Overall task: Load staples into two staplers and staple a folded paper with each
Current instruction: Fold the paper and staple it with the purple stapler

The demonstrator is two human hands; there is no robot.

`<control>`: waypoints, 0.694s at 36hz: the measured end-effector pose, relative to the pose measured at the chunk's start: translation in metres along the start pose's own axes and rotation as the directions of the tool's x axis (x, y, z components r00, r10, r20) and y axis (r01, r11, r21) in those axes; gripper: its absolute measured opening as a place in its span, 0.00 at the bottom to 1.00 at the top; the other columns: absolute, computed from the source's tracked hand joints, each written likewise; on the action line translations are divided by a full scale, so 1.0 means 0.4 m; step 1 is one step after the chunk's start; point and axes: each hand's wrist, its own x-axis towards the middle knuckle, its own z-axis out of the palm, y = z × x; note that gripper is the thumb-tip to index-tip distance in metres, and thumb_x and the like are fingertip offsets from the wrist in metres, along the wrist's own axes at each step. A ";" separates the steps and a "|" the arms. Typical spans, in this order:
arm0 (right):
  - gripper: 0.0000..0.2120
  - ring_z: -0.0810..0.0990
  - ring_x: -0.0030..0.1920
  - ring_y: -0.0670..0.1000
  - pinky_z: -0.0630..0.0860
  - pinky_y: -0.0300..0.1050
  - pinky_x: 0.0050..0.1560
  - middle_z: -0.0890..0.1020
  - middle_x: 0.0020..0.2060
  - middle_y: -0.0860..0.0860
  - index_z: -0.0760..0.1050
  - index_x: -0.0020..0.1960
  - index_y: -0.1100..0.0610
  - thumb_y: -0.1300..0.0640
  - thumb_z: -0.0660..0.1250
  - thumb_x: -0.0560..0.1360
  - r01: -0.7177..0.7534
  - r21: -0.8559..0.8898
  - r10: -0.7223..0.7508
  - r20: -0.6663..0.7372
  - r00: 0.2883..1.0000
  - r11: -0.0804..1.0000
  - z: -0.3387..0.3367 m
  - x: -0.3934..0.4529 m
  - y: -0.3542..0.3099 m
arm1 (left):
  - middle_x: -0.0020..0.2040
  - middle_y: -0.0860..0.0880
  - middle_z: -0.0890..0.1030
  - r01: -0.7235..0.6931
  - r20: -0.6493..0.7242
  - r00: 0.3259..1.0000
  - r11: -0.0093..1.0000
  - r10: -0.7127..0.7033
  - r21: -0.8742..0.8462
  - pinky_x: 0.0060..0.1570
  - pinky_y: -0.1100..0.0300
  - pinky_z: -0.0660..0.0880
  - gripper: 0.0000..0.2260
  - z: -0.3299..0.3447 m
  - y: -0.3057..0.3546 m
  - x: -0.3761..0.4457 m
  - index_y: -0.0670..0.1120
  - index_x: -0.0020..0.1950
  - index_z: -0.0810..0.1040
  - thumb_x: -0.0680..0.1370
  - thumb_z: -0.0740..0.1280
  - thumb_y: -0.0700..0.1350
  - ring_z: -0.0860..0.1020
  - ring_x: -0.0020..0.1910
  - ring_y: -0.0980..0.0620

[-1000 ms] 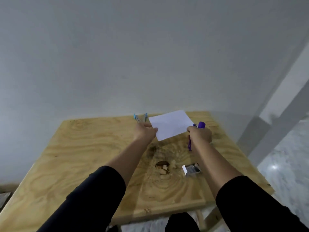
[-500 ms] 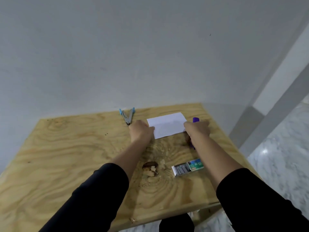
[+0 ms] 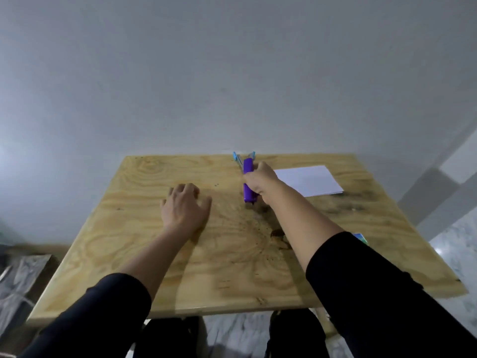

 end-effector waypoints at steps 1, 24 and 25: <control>0.31 0.76 0.59 0.57 0.76 0.50 0.57 0.75 0.62 0.57 0.61 0.70 0.58 0.56 0.70 0.72 0.051 -0.047 -0.051 0.002 0.999 0.998 0.026 0.001 -0.004 | 0.61 0.46 0.75 -0.010 0.002 1.000 1.000 0.010 0.012 0.59 0.49 0.66 0.18 -0.006 -0.025 0.001 0.48 0.58 0.75 0.74 0.63 0.57 0.69 0.61 0.45; 0.31 0.75 0.60 0.59 0.75 0.49 0.51 0.74 0.60 0.58 0.65 0.63 0.62 0.50 0.74 0.67 0.140 -0.377 -0.247 -0.253 0.935 0.916 0.254 0.152 -0.067 | 0.62 0.52 0.73 -0.119 -0.078 0.990 0.992 0.116 -0.032 0.61 0.55 0.62 0.20 0.011 -0.085 -0.002 0.49 0.61 0.73 0.74 0.60 0.58 0.66 0.63 0.51; 0.33 0.74 0.61 0.59 0.75 0.50 0.52 0.74 0.60 0.58 0.65 0.64 0.62 0.49 0.74 0.67 0.138 -0.374 -0.245 -0.254 0.936 0.917 0.257 0.153 -0.066 | 0.62 0.52 0.73 -0.120 -0.076 0.990 0.992 0.118 -0.030 0.61 0.55 0.62 0.20 0.011 -0.086 -0.002 0.49 0.61 0.73 0.74 0.60 0.58 0.66 0.63 0.51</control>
